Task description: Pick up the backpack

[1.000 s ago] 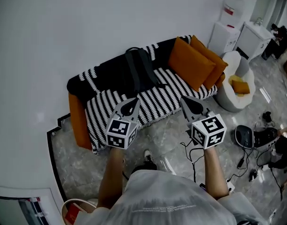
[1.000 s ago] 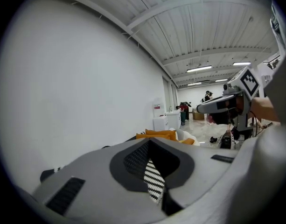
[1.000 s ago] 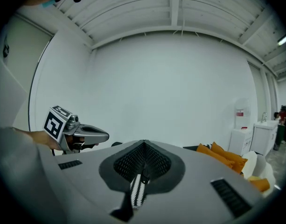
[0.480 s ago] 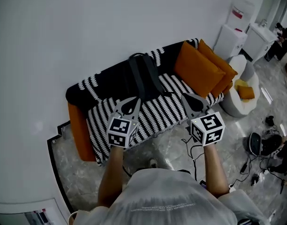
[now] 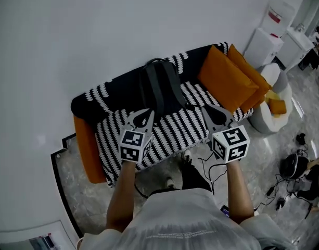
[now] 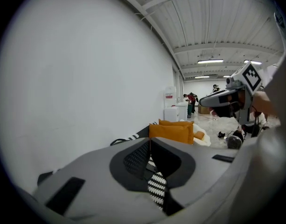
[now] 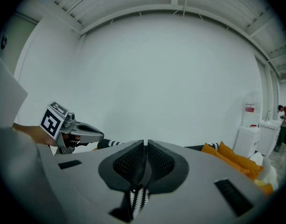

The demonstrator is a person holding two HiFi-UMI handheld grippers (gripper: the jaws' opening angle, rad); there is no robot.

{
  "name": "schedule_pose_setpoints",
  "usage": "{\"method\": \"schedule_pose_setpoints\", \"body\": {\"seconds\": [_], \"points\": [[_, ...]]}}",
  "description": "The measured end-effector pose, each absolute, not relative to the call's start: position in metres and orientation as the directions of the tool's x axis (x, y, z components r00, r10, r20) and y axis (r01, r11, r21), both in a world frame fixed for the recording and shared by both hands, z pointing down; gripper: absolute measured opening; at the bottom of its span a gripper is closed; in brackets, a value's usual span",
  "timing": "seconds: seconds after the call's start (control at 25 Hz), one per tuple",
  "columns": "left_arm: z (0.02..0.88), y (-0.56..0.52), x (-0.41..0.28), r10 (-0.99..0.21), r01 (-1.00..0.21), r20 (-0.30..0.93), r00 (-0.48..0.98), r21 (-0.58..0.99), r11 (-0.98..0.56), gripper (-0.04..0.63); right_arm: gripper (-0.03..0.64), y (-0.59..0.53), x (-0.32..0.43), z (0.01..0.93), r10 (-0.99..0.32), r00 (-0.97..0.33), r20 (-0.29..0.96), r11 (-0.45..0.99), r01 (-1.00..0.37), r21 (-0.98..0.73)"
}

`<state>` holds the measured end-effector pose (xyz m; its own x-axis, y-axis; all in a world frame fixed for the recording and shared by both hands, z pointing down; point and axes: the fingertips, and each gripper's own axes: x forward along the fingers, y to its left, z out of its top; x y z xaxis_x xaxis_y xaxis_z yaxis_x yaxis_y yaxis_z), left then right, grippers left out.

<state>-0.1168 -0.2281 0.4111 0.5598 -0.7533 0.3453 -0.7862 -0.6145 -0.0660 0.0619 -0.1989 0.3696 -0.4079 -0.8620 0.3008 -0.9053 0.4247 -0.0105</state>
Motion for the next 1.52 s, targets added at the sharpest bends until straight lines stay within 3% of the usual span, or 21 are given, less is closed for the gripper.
{"method": "schedule_pose_setpoints", "body": {"seconds": [0.44, 0.96, 1.52], "points": [[0.475, -0.354, -0.115, -0.751, -0.836, 0.452, 0.482, -0.019, -0.548, 0.029, 0.06, -0.341, 0.067, 0.434, -0.783, -0.475, 0.401, 0.495, -0.867, -0.061], [0.583, -0.52, -0.116, -0.718, -0.883, 0.551, 0.426, 0.081, -0.462, 0.118, 0.129, -0.526, 0.075, 0.561, -0.648, -0.523, 0.554, 0.542, -0.827, -0.148], [0.72, -0.615, -0.13, -0.66, -0.912, 0.657, 0.364, 0.108, -0.396, 0.204, 0.193, -0.634, 0.05, 0.709, -0.493, -0.589, 0.64, 0.578, -0.772, -0.264]]}}
